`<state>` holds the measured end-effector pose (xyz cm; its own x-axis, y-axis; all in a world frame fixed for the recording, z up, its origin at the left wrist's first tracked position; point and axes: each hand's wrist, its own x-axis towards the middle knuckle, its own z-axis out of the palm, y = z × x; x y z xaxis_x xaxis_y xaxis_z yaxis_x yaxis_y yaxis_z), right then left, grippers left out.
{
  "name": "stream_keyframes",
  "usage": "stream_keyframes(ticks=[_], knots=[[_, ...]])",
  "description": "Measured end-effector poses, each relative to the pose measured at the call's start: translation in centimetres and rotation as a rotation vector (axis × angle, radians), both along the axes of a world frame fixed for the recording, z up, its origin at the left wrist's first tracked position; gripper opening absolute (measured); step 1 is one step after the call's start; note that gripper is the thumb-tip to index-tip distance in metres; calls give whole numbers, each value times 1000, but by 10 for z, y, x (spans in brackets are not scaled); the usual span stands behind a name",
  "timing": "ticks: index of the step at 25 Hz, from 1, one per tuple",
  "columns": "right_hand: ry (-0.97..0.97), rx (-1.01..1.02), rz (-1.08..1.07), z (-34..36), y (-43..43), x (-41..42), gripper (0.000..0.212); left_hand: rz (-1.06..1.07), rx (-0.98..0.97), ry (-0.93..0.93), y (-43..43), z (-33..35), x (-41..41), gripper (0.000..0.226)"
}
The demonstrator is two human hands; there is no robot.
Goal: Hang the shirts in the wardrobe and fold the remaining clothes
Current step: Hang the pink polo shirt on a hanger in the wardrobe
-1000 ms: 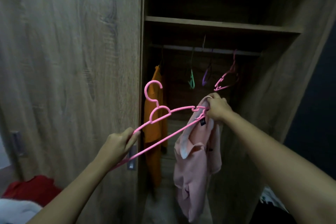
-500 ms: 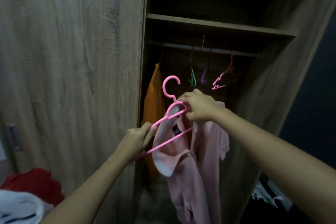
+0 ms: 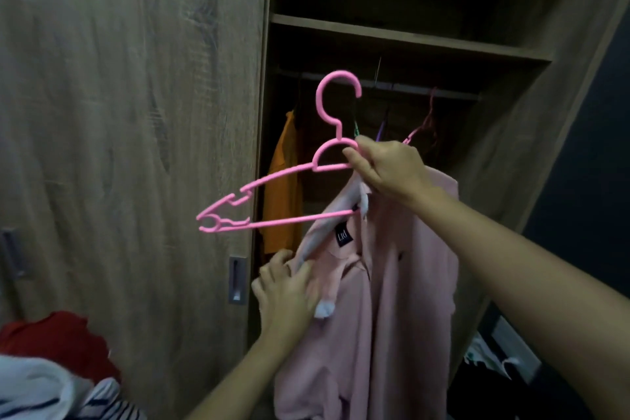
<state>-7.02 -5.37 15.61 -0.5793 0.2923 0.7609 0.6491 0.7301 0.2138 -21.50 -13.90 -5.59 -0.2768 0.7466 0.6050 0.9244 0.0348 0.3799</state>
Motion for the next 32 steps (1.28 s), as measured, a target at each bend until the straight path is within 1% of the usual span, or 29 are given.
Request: stream_keyframes(ticks=[1, 2, 3, 4, 5, 6, 7, 9, 11, 13, 15, 17, 19, 20, 22, 23, 24, 25, 26, 27, 28, 29, 30, 32], knots=[[-1, -26, 42, 3, 0, 5, 36, -38, -176, -171, 7, 2, -4, 45], [-15, -44, 84, 5, 2, 12, 34, -154, -298, -315, 15, 5, -14, 56], [-40, -51, 114, 4, 5, 22, 32, -294, -358, -402, 22, 11, -28, 63], [-66, -48, 123, 0, 9, 33, 31, -406, -385, -470, 26, 22, -44, 64], [-89, -47, 113, -7, 14, 45, 32, -467, -403, -538, 26, 35, -59, 59], [-104, -51, 99, -16, 19, 57, 33, -473, -425, -562, 26, 44, -72, 51], [-109, -67, 87, -27, 22, 67, 34, -455, -438, -524, 26, 53, -83, 47], [-103, -140, 44, -46, 26, 82, 42, -460, -472, -386, 25, 64, -97, 43], [-129, -212, 4, -60, 30, 91, 50, -526, -510, -334, 25, 74, -107, 49], [-204, -227, -31, -70, 31, 96, 49, -532, -528, -268, 27, 84, -112, 57], [-280, -186, -63, -76, 33, 92, 49, -409, -501, -120, 31, 94, -106, 56], [-313, -215, -173, -74, 26, 69, 52, -205, -409, 17, 34, 109, -82, 46], [-191, -296, -285, -69, 17, 39, 40, -29, -296, 89, 30, 123, -44, 37], [-108, -333, -300, -64, 14, 29, 34, -29, -217, 133, 29, 123, -27, 38], [27, -370, -298, -55, 11, 26, 27, -187, -12, 208, 19, 119, -11, 44], [72, -375, -283, -51, 13, 33, 27, -281, 110, 187, 14, 120, -15, 50], [100, -374, -260, -48, 15, 42, 29, -323, 225, 152, 12, 124, -25, 54], [123, -378, -235, -45, 15, 50, 32, -306, 278, 144, 11, 128, -40, 57], [148, -382, -198, -42, 13, 54, 34, -260, 261, 177, 14, 132, -57, 61], [170, -377, -158, -41, 12, 56, 35, -234, 176, 225, 18, 135, -70, 66], [174, -376, -126, -40, 12, 55, 36, -250, 70, 264, 20, 136, -77, 68], [171, -385, -104, -39, 11, 51, 36, -291, -1, 285, 22, 135, -80, 64], [163, -398, -91, -37, 13, 48, 37, -338, -13, 282, 25, 135, -81, 58], [203, -367, -86, -32, 17, 49, 45, -394, 94, 215, 25, 138, -86, 47]])
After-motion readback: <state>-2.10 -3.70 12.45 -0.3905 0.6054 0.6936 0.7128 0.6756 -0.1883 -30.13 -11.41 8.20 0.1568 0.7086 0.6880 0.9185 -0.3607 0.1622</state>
